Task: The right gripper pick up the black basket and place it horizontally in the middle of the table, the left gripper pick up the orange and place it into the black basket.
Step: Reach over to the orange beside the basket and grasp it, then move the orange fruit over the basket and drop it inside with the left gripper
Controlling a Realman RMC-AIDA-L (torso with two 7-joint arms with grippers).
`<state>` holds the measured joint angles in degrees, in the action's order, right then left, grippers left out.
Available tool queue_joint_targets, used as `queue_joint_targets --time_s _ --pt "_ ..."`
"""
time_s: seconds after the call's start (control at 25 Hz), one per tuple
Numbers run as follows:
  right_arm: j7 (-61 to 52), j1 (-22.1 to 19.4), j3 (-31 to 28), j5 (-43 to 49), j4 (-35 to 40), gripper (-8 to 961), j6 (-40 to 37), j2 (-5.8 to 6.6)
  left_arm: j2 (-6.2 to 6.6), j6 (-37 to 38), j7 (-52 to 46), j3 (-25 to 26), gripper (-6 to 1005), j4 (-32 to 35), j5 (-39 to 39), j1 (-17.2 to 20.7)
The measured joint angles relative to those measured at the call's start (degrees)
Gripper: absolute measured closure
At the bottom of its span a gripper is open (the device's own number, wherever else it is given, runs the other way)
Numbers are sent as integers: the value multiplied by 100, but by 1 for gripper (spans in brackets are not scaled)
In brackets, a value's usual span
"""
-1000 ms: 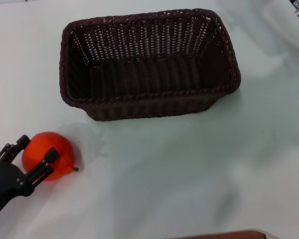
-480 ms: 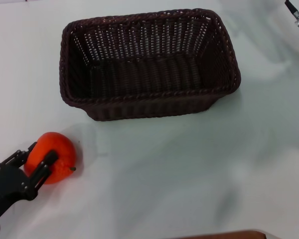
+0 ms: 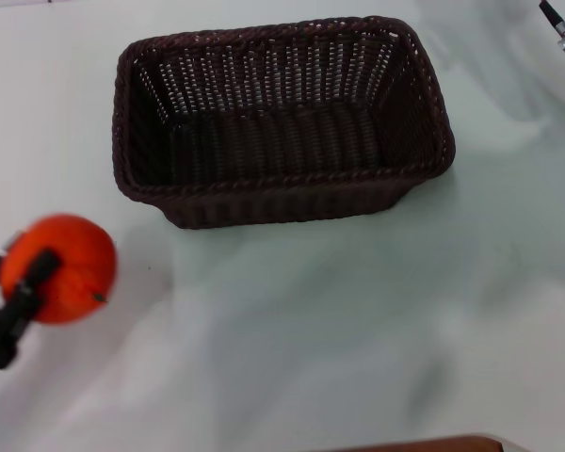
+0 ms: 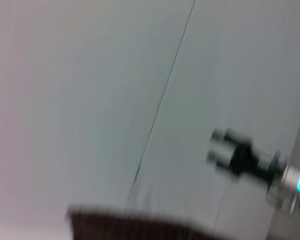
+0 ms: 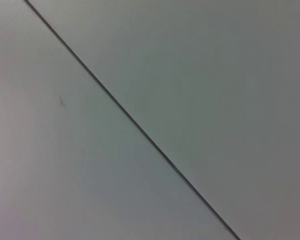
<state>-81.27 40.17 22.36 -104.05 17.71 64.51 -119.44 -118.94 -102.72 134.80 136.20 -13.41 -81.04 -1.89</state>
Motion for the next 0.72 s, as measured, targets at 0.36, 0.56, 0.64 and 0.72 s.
queue_joint_targets --time_s 0.36,0.56,0.64,0.72 --pt "99 19 -18 -55 -91 187 7 -3 -192 -750 -1197 1553 730 -211 15 -742" --pt "108 24 -49 -61 -174 187 38 -8 -268 101 -1849 1634 769 -225 1 -1673" --pt "112 29 -63 -63 -215 187 47 -9 -308 600 -2134 1475 786 -241 -21 -1992" --pt "115 33 -47 -63 -248 186 69 -9 -369 1100 -2387 1252 782 -286 -28 -2211"
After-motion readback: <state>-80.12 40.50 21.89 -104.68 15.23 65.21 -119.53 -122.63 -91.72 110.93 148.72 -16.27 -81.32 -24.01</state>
